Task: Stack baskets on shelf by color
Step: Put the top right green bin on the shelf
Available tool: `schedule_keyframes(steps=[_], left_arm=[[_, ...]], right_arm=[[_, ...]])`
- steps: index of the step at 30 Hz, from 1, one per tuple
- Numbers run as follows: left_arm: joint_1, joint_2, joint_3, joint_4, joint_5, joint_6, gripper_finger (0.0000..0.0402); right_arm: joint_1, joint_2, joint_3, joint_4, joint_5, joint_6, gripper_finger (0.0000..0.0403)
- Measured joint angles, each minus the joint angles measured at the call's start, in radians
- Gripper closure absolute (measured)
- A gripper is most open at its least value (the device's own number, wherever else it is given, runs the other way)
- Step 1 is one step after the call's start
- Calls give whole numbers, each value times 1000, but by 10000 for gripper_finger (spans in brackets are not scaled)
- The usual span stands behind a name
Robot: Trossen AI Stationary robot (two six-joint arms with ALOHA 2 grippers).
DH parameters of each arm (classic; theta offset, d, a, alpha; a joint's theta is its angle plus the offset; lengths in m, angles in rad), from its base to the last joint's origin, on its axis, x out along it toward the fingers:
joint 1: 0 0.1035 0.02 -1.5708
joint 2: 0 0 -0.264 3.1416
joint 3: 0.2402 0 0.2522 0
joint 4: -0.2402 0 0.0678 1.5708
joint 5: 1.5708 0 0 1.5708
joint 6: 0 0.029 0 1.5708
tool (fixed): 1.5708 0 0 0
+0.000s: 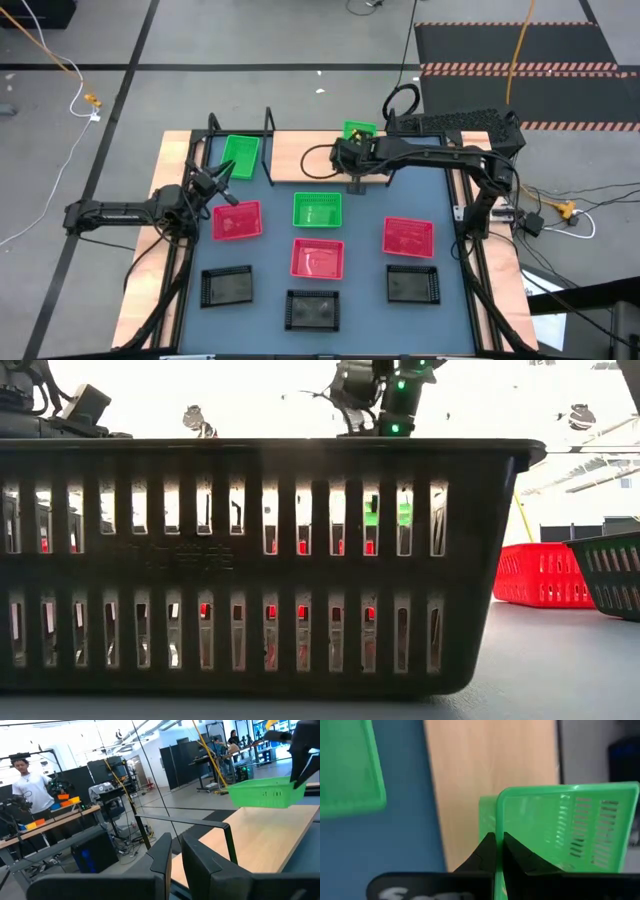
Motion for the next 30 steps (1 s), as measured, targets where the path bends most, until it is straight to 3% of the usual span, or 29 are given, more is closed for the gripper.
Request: schedule_keyframes(steps=[11,30], left_arm=[[0,0,0,-24,0,-6,355],[0,0,0,-26,0,-6,355]], right_arm=[[-37,24,-1,-60,-27,24,401],[-40,18,-137,49,-50,-17,375]])
